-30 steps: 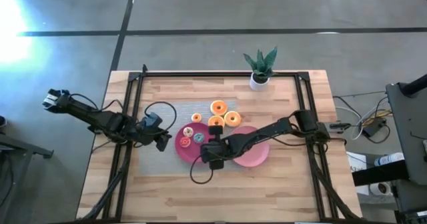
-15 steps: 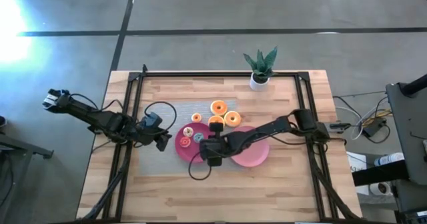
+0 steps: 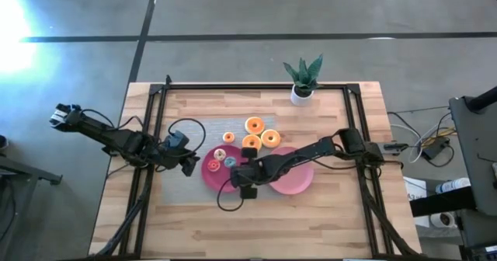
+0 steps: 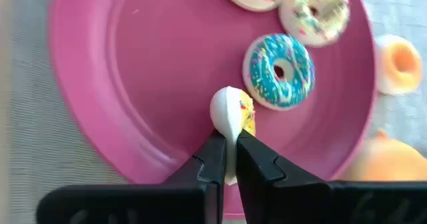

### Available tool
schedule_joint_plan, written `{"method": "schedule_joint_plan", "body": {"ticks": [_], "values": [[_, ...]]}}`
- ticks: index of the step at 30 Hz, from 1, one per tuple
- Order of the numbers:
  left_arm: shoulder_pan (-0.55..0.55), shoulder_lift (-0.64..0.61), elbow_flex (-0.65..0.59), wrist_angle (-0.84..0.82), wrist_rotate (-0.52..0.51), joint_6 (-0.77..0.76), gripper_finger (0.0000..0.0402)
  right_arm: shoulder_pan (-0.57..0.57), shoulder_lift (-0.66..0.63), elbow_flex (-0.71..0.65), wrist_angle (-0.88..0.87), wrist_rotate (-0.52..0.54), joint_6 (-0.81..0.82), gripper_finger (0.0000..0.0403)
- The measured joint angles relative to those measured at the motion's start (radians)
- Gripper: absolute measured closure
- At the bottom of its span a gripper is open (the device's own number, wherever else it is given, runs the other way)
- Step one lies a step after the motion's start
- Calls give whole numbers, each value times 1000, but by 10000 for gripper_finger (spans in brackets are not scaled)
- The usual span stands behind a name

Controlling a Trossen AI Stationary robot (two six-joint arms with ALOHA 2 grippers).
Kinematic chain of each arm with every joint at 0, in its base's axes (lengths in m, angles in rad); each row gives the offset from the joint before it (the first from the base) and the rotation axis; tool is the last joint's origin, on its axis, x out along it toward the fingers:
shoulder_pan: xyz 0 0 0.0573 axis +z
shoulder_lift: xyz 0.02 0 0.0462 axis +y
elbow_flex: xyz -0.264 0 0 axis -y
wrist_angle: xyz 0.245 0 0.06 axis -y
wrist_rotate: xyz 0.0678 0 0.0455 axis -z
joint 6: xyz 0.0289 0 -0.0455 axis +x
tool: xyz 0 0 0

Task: Pick & Place donuts
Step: Put the small yellow donut on the dark pink plate, then put the small pink donut on the dark pink plate

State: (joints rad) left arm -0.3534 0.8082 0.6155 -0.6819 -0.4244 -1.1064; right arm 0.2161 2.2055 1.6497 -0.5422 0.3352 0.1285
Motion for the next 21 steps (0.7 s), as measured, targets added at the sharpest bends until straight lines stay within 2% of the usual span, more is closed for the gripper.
{"method": "schedule_joint_plan", "body": {"ticks": [3, 13, 21], "values": [[0, 0, 0, 0, 0, 9, 278, 0, 2, 11, 2, -47, 0, 352], [0, 0, 1, -12, 0, 17, 278, 2, 3, 12, -2, -94, 3, 227], [0, 0, 1, -11, -3, 33, 278, 2, -17, 62, -7, -80, -26, 178]]}}
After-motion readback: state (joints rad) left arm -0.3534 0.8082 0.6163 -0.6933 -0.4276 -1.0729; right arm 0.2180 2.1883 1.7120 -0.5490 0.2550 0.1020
